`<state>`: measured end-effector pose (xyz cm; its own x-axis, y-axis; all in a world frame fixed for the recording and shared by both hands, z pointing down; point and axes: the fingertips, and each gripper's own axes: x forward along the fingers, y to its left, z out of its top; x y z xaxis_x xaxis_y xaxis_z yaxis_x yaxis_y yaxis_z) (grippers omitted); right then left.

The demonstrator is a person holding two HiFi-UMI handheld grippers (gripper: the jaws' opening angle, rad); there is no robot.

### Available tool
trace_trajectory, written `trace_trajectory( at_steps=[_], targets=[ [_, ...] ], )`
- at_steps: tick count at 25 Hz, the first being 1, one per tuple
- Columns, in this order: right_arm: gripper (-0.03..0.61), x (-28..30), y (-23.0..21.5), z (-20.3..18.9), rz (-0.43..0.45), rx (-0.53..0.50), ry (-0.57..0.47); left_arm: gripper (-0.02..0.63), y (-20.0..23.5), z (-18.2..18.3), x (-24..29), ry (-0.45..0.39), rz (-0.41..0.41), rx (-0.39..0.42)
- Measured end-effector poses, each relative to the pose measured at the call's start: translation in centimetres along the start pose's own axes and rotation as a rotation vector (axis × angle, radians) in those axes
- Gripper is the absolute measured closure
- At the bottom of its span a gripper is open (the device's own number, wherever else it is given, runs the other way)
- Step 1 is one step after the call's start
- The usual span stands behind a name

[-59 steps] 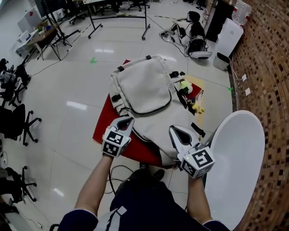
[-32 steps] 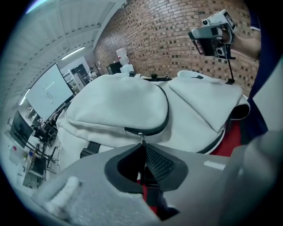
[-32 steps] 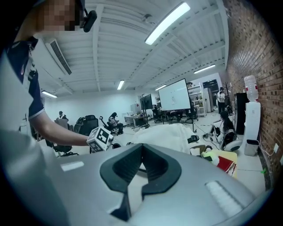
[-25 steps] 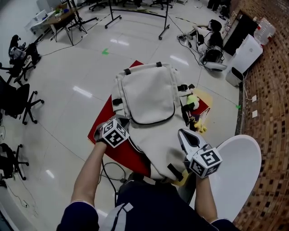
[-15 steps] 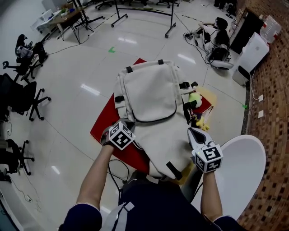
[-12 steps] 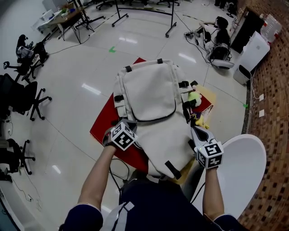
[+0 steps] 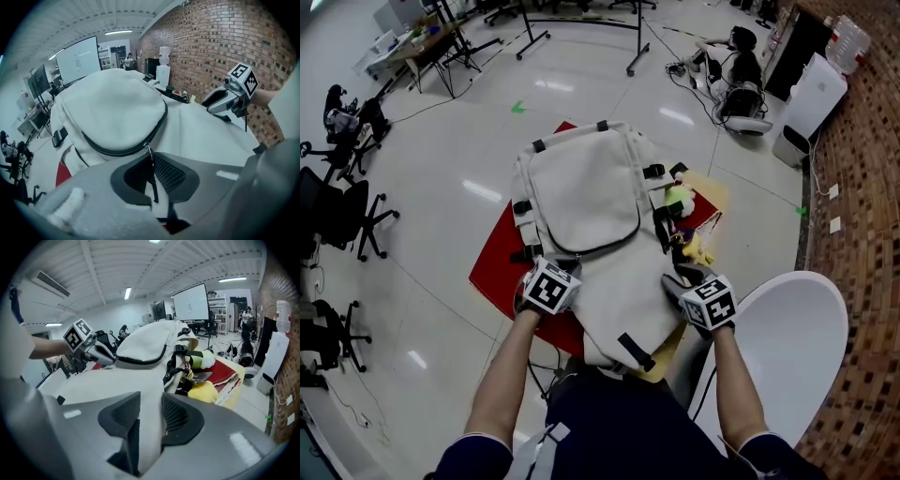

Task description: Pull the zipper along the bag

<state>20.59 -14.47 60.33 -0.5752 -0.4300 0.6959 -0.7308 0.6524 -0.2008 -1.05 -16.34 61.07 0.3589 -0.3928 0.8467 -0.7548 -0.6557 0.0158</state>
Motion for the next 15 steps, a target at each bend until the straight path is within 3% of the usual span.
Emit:
trace_trajectory(
  at_steps=[10, 15],
  targets=[
    [0.470, -0.3, 1.3, 0.1, 0.039, -0.106, 0.004, 0.589, -2.1, 3.8, 2.0, -0.004, 0.006, -0.029],
    [0.483, -0.5, 2.3, -0.6, 0.063, -0.130, 0.022, 0.594, -3.9, 5.9, 3.4, -0.021, -0.042, -0.070]
  ],
)
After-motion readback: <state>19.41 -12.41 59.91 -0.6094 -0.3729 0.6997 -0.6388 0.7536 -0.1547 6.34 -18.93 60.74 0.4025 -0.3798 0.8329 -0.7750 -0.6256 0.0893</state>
